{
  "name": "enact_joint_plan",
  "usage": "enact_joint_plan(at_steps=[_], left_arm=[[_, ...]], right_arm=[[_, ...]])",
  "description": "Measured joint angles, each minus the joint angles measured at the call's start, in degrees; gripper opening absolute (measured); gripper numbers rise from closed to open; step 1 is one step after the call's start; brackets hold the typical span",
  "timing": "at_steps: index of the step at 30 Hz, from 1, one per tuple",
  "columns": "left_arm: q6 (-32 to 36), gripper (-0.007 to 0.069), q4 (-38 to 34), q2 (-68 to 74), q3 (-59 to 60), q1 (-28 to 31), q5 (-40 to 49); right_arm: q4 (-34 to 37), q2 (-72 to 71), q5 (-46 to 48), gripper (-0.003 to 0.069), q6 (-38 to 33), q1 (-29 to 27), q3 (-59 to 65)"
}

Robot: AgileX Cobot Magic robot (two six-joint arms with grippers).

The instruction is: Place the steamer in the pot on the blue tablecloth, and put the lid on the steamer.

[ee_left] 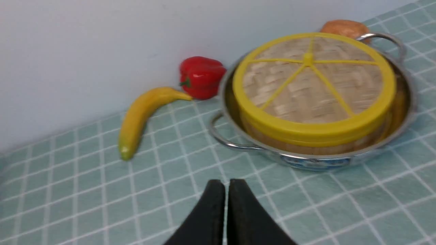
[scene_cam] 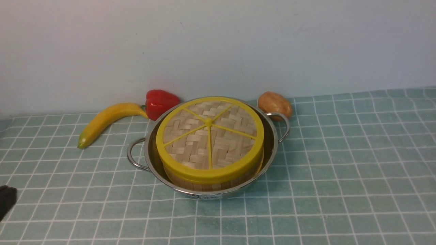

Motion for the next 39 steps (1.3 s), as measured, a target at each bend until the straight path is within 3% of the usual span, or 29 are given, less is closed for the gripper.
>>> enact_joint_plan(at_steps=[6, 11, 15, 23, 39], left_arm=[[0.67, 0.0022, 0.6, -8.18, 11.76, 13.28, -9.8], [0.79, 0.0022, -0.13, -18.03, 23.39, 17.45, -15.68], [0.86, 0.0033, -0.19, -19.5, 29.94, 18.05, -19.87], [0.94, 0.0034, -0.49, -19.66, 30.77, 18.05, -24.33], [0.76, 0.0064, -0.44, -19.66, 30.77, 18.05, -25.51]], right_arm=[[2.94, 0.0, 0.0, 0.0129, 0.1, 0.0, 0.0], [5.94, 0.0, -0.12, 0.0145, 0.1, 0.0, 0.0], [9.09, 0.0, -0.19, 0.0159, 0.1, 0.0, 0.02], [13.78, 0.0, -0.19, 0.0181, 0.1, 0.0, 0.02], [18.66, 0.0, -0.19, 0.022, 0.1, 0.0, 0.06]])
